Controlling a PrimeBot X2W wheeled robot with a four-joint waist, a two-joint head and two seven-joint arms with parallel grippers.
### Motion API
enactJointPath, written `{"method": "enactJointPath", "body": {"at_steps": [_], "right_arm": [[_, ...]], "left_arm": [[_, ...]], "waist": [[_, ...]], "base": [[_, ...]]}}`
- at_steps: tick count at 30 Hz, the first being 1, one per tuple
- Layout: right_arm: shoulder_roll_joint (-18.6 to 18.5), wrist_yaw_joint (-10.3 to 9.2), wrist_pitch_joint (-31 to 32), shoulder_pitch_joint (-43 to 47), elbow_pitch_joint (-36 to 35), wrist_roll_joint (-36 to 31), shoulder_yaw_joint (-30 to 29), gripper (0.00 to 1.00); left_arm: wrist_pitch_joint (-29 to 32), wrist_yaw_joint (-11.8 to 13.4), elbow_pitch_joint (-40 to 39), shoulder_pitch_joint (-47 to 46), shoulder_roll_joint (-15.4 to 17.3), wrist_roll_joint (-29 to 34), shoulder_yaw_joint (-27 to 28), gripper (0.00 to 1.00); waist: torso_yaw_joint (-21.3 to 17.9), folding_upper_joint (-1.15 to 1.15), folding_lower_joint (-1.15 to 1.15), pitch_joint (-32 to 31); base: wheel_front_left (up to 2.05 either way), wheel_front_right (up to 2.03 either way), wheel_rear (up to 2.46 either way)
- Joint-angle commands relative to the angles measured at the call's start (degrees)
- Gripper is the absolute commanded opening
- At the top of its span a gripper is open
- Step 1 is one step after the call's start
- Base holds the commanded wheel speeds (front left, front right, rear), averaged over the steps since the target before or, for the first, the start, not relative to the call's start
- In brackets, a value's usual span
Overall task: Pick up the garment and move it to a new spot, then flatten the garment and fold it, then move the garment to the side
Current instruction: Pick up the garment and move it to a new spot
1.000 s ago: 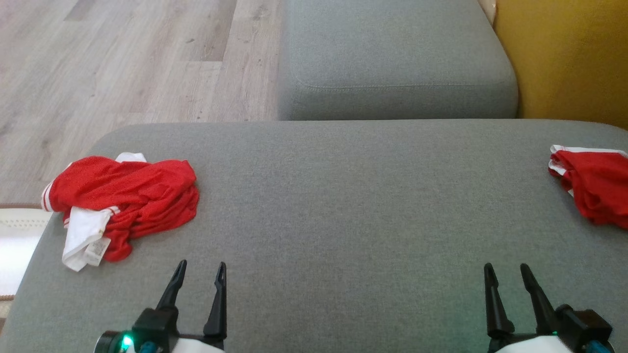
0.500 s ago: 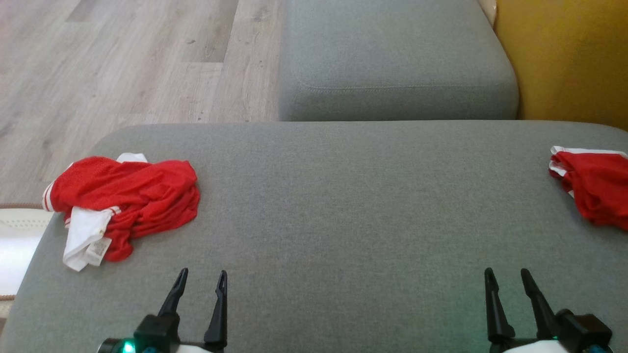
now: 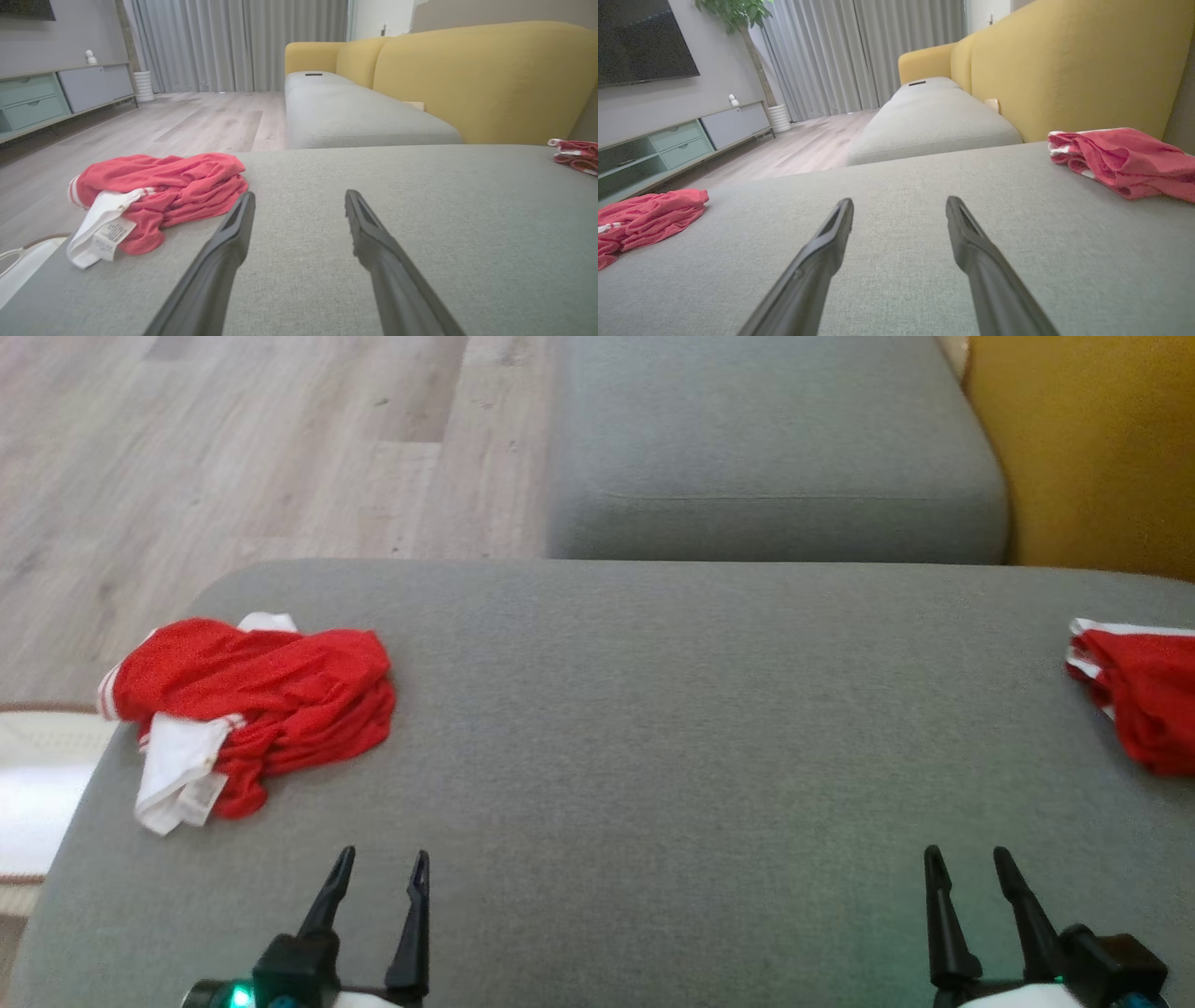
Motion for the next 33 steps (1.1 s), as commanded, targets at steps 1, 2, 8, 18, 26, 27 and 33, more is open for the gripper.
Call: {"method": "enactJointPath", "body": {"at_steps": [1, 2, 8, 18, 26, 27, 33], "right_arm": [[-0.4, 0.39, -0.6, -1.2, -2.3, 0.1, 1.3, 1.00], [-0.4, 0.39, -0.6, -1.1, -2.2, 0.0, 1.4, 1.00], [-0.4, 0.39, -0.6, -1.1, -2.3, 0.5, 1.4, 1.00], [-0.4, 0.39, -0.6, -2.0, -2.3, 1.0, 1.7, 1.00], [-0.4, 0.39, -0.6, -2.6, -1.9, 1.4, 1.6, 1.00], [-0.4, 0.39, -0.6, -2.7, -1.9, 1.5, 1.7, 1.00], [-0.4, 0.39, -0.6, -2.4, -2.0, 1.0, 1.1, 1.00]], "left_arm": [[-0.3, 0.3, -1.6, -2.9, -0.4, 0.6, 2.7, 1.00], [-0.3, 0.3, -1.7, -3.1, -0.3, 0.6, 3.1, 1.00], [-0.3, 0.6, -2.0, -3.0, 0.1, 0.6, 4.8, 1.00], [-0.3, 0.9, -3.1, -2.3, 0.1, 0.8, 6.8, 1.00], [-0.3, 1.0, -3.5, -2.0, 0.0, 0.7, 7.8, 1.00], [-0.3, 1.1, -3.6, -2.0, 0.0, 0.7, 7.9, 1.00], [-0.3, 1.4, -4.0, -2.2, -0.2, 0.4, 7.6, 1.00]], "waist": [[1.7, 0.00, 0.00, 0.4], [2.6, 0.00, 0.00, 0.5], [7.4, 0.00, 0.00, 1.3], [16.8, 0.00, 0.00, 3.2], [21.0, 0.00, 0.00, 4.2], [21.1, 0.00, 0.00, 4.4], [22.0, 0.00, 0.00, 5.5]], "base": [[0.00, 0.00, 0.00], [0.00, 0.00, 0.00], [0.00, 0.00, 0.00], [0.00, 0.00, 0.00], [0.00, 0.00, 0.00], [0.00, 0.00, 0.00], [0.00, 0.00, 0.00]]}}
